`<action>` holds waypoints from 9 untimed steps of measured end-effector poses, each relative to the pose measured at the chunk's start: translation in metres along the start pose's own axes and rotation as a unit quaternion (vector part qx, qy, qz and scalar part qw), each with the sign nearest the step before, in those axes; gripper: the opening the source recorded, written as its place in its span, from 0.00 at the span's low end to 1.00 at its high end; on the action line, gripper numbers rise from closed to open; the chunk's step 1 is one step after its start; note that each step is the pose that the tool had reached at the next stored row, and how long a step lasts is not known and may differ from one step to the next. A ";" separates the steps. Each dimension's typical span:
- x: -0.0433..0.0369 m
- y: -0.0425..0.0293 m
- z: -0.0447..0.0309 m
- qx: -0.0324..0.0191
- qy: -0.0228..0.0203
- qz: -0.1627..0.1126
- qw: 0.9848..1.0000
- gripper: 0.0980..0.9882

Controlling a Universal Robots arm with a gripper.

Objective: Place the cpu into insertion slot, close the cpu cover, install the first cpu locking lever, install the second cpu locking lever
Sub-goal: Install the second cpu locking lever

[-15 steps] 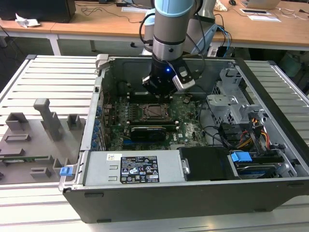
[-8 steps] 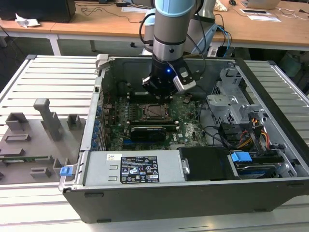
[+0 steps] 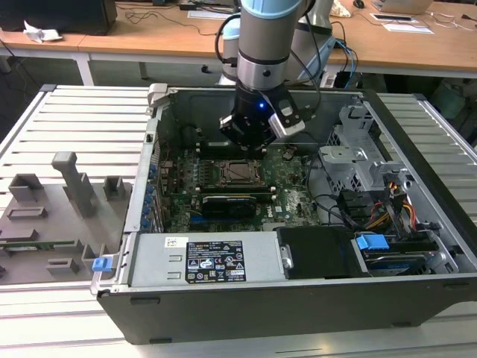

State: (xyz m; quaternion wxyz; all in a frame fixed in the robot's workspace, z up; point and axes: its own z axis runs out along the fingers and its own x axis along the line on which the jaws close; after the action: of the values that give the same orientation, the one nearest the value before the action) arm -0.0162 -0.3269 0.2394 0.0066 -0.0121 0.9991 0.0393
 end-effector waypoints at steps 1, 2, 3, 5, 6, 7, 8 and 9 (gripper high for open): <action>0.0000 -0.0025 -0.0002 0.000 0.000 0.000 1.000 0.01; 0.0001 -0.0055 -0.0004 0.000 0.000 0.000 1.000 0.01; 0.0002 -0.0086 -0.0005 0.000 0.000 0.000 1.000 0.01; 0.0004 -0.0138 -0.0004 0.000 0.000 0.000 1.000 0.01; 0.0004 -0.0158 -0.0003 0.000 0.000 0.000 1.000 0.01; 0.0004 -0.0175 -0.0001 0.000 0.000 0.000 1.000 0.01; 0.0005 -0.0194 0.0003 0.000 0.000 0.000 1.000 0.01; 0.0005 -0.0215 0.0006 0.000 0.001 0.000 1.000 0.01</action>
State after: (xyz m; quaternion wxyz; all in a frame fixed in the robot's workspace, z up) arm -0.0162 -0.3483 0.2371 0.0061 -0.0121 0.9991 0.0394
